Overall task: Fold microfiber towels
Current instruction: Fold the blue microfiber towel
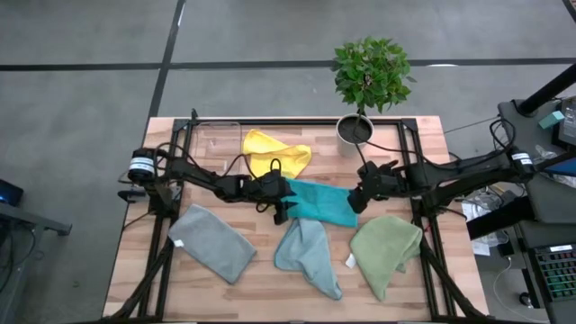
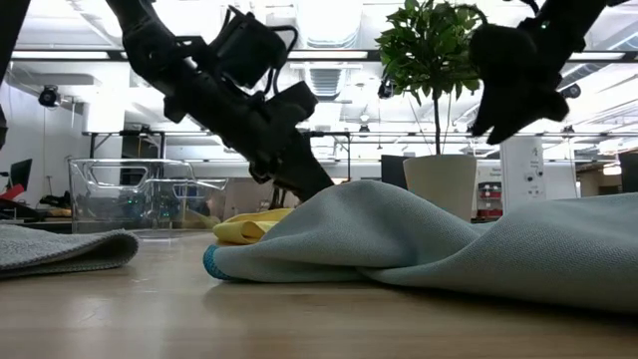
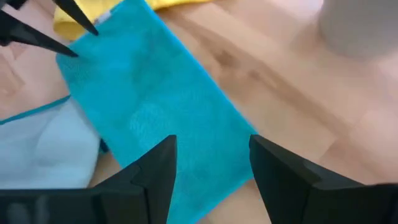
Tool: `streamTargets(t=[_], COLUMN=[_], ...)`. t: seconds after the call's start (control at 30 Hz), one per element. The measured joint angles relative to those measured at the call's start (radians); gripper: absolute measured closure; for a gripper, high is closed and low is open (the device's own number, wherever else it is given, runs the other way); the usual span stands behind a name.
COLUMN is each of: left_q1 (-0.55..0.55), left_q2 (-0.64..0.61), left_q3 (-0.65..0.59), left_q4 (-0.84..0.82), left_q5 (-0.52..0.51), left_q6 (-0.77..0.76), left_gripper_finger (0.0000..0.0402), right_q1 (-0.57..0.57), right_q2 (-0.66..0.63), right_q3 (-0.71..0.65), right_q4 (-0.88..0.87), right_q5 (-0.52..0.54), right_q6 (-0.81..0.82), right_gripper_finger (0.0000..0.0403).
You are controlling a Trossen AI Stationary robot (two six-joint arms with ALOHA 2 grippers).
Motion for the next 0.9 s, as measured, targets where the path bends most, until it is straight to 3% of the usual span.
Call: streamTargets(t=[0.27,0.4,0.7,0.9], left_q1=[0.000,0.000,0.014,0.038], left_q2=[0.002,0.004,0.015,0.015], left_q3=[-0.004,-0.004,-0.005,-0.017], left_q4=[-0.003,-0.002,-0.002,-0.002], left_q5=[0.000,-0.007,-0.121,-0.133], left_q6=[0.001,0.015,0.084,0.082], left_gripper_finger=[0.0259,0.0259,0.0259,0.0259], right_q1=[0.008,0.008,0.008,0.007], right_q2=[0.033,0.082,0.233,0.334], right_q3=[-0.101,-0.149,-0.162,-0.162], right_q4=[0.109,0.206,0.214,0.232], right_q5=[0.000,0.000,0.008,0.028], right_q6=[0.065,0.055,0.035,0.011], right_gripper_finger=[0.0239,0.0272,0.0373,0.0394])
